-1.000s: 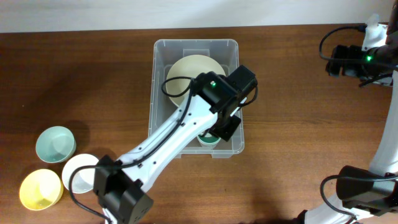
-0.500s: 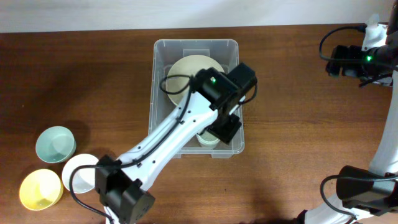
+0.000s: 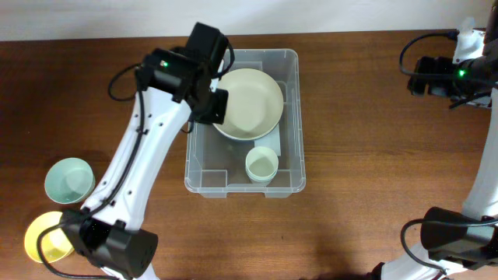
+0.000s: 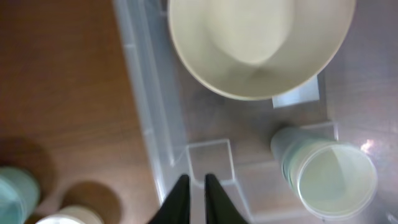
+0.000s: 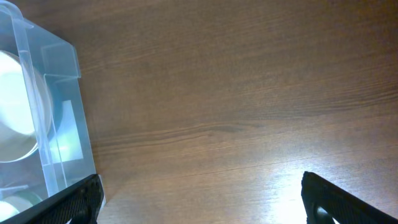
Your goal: Pack container
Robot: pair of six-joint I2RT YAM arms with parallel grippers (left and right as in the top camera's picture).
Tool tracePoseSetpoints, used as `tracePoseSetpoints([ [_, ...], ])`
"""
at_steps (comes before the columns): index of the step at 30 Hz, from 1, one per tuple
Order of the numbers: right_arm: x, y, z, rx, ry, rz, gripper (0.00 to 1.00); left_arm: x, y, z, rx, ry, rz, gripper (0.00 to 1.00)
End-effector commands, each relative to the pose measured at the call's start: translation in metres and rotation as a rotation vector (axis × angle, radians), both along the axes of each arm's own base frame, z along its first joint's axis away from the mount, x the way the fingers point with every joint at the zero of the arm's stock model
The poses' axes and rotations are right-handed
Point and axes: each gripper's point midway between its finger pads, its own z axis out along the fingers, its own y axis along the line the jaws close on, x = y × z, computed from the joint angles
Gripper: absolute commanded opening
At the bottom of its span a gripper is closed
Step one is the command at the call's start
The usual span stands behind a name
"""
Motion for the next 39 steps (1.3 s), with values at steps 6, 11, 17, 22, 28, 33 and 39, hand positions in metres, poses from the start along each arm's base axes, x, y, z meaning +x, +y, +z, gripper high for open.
tracePoseSetpoints([
  [6,0.001,0.000,-0.004,0.013,0.012,-0.006,0.97,-0.051,-0.022,-0.089,-0.102,0.290,-0.041,0.06],
  [11,0.002,0.000,-0.004,0.012,0.009,-0.006,0.97,-0.066,-0.025,-0.103,-0.099,0.343,-0.056,0.01],
  [17,0.001,0.000,-0.004,0.012,0.010,-0.006,0.97,-0.078,-0.047,-0.105,-0.104,0.355,-0.135,0.01],
  [22,0.001,0.000,-0.004,0.013,0.012,-0.006,0.97,-0.082,-0.061,-0.111,-0.094,0.359,-0.174,0.01],
  [28,0.001,0.000,-0.004,0.013,0.012,-0.006,0.97,-0.081,-0.057,-0.119,-0.055,0.366,-0.167,0.01],
  [33,0.001,0.001,-0.004,0.013,0.012,-0.006,0.97,-0.078,-0.055,-0.124,-0.036,0.358,-0.161,0.01],
  [39,0.001,0.001,-0.004,0.013,0.013,-0.006,0.97,-0.085,-0.064,-0.137,-0.075,0.428,-0.167,0.01],
])
